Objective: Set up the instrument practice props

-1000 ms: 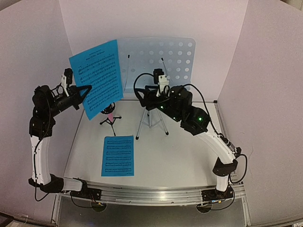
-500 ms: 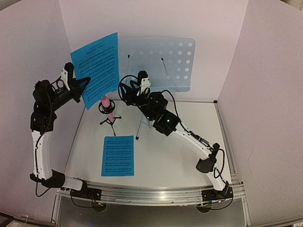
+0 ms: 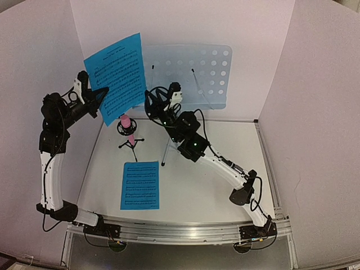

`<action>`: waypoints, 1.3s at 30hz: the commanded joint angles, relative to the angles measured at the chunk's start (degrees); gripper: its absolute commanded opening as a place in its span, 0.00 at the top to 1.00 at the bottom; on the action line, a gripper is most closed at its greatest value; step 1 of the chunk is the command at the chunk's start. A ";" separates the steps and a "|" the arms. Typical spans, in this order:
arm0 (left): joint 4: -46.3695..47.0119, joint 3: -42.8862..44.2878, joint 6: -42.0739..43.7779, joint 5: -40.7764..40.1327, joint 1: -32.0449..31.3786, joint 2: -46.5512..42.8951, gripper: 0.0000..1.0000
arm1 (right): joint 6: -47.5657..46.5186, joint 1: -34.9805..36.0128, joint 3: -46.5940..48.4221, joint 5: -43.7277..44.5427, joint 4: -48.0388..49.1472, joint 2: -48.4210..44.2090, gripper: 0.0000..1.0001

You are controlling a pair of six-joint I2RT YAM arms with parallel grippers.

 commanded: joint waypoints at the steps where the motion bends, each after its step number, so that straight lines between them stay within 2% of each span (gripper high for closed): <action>1: 3.73 -1.37 -0.52 0.87 0.25 0.49 1.00 | 1.78 -0.80 3.06 0.91 2.50 2.66 0.52; 7: 5.08 -2.81 -0.20 1.07 0.23 0.27 1.00 | 3.79 -1.25 3.57 0.17 2.56 3.91 0.61; 9: 5.90 -3.47 0.07 0.99 0.23 0.22 1.00 | 4.29 -1.25 3.66 0.19 2.62 4.19 0.70; 11: 6.56 -3.93 0.28 1.03 0.23 0.23 1.00 | 4.70 -1.23 3.73 -0.03 2.97 4.41 0.84; 12: 6.81 -4.04 0.39 1.00 0.23 0.31 1.00 | 4.78 -1.25 3.74 -0.77 3.22 4.50 0.87; 20: 9.36 -5.30 -0.16 0.26 0.24 0.79 1.00 | 5.66 -1.27 1.32 -0.94 5.77 3.39 0.99; 27: 13.41 -7.76 -2.19 -0.58 0.28 1.23 1.00 | 3.84 -1.16 0.30 -2.36 9.09 3.55 1.00; 39: 14.94 -5.65 -4.48 -0.84 0.32 4.49 1.00 | -1.88 -0.71 -1.97 -6.95 17.95 4.21 1.00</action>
